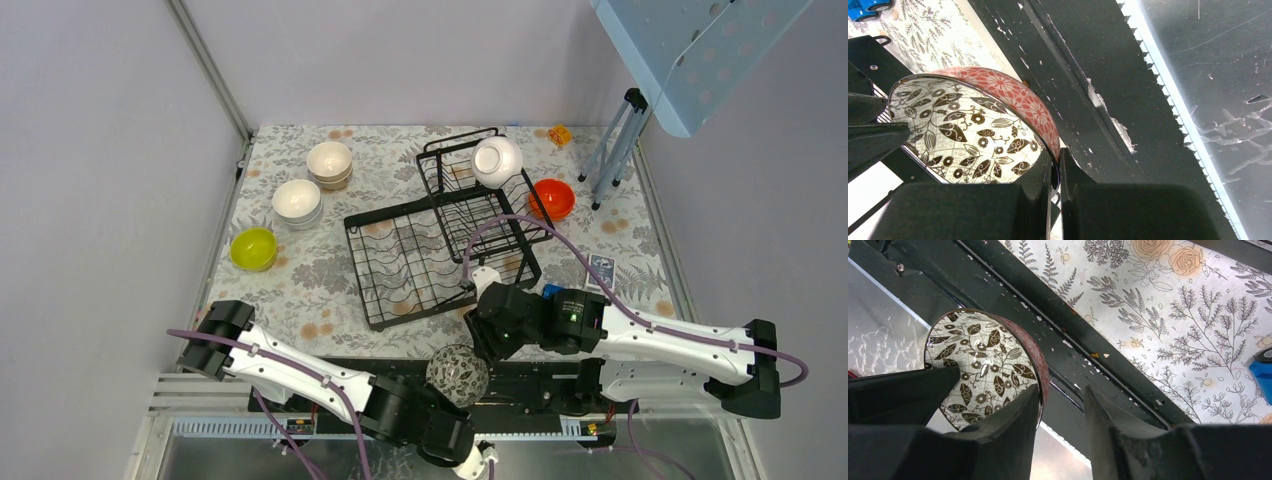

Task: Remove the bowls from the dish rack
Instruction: Place the bowl at the center of the board.

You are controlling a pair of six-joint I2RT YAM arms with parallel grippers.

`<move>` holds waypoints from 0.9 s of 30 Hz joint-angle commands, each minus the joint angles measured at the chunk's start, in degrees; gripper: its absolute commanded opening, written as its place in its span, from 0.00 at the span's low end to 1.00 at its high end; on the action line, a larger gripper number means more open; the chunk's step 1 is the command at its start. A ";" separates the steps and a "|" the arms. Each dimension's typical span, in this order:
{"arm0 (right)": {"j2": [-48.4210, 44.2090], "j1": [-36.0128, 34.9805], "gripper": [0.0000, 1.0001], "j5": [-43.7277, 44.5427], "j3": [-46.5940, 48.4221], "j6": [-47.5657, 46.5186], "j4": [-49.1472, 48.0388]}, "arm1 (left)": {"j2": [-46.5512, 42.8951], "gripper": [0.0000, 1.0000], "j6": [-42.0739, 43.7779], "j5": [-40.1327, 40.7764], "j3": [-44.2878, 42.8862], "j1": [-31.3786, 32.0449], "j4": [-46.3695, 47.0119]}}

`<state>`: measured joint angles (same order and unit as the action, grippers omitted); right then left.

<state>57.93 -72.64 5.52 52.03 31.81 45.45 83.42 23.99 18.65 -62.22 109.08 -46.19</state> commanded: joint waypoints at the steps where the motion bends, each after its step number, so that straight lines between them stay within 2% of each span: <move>1: 0.43 -0.79 0.43 2.25 0.82 0.25 -1.75 | -1.23 0.00 0.28 0.88 -2.23 0.35 1.52; 22: 3.48 -2.88 0.36 0.29 -2.70 1.82 -4.92 | -2.46 0.00 -1.45 1.80 -1.84 0.36 2.43; 27: 3.51 -3.38 0.28 0.56 -2.93 2.31 -5.05 | -2.68 0.00 -2.17 1.84 -1.42 0.35 2.51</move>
<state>61.49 -75.20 5.34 49.41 33.28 41.32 83.37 22.59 18.68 -62.22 109.08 -46.22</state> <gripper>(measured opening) 0.313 0.061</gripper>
